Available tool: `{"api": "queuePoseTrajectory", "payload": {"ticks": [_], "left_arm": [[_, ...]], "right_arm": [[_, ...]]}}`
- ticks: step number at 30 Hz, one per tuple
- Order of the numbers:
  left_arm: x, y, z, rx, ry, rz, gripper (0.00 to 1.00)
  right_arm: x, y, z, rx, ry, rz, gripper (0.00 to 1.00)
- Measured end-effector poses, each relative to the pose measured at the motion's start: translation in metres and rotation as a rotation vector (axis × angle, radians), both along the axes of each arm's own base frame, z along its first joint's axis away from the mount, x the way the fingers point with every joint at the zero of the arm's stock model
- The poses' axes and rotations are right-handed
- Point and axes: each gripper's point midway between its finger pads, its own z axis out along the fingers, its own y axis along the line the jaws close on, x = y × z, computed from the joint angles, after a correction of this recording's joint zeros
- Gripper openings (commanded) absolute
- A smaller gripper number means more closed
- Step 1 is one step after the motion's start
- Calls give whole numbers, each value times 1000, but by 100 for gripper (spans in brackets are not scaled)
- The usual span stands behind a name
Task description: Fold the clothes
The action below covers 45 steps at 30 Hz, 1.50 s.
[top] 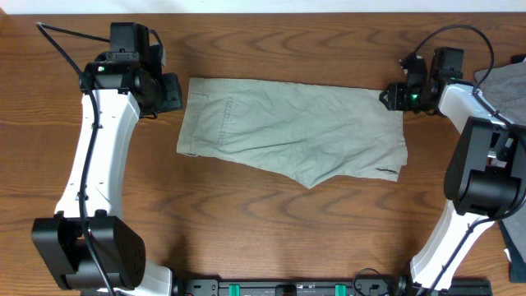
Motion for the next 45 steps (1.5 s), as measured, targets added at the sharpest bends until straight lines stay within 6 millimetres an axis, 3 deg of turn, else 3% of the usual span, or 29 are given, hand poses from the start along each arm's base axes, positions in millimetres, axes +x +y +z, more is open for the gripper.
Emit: {"api": "queuePoseTrajectory", "payload": {"ticks": [2,7,9,14,20,21,23,29,35,45], "left_arm": [[0,0,0,0,0,0,46],[0,0,0,0,0,0,47],[0,0,0,0,0,0,46],[0,2,0,11,-1,5,47],[8,4,3,21,-36,9,47],[11,4,4,21,-47,9,52],[18,4,6,23,-75,7,58],[48,5,3,24,-156,13,58],[76,5,-28,26,-164,10,63],[119,-9,-124,-45,-125,-41,64]], "right_arm": [[-1,2,0,6,3,9,35],[-2,3,-1,16,9,11,36],[-2,3,-1,17,8,12,32],[-5,5,-4,27,21,10,1],[-4,6,-5,33,16,18,1],[-4,6,-5,34,16,19,1],[-4,7,-4,37,15,20,1],[-4,9,-4,48,14,24,1],[-4,10,-4,54,14,26,1],[-4,10,-4,54,15,27,2]]}}
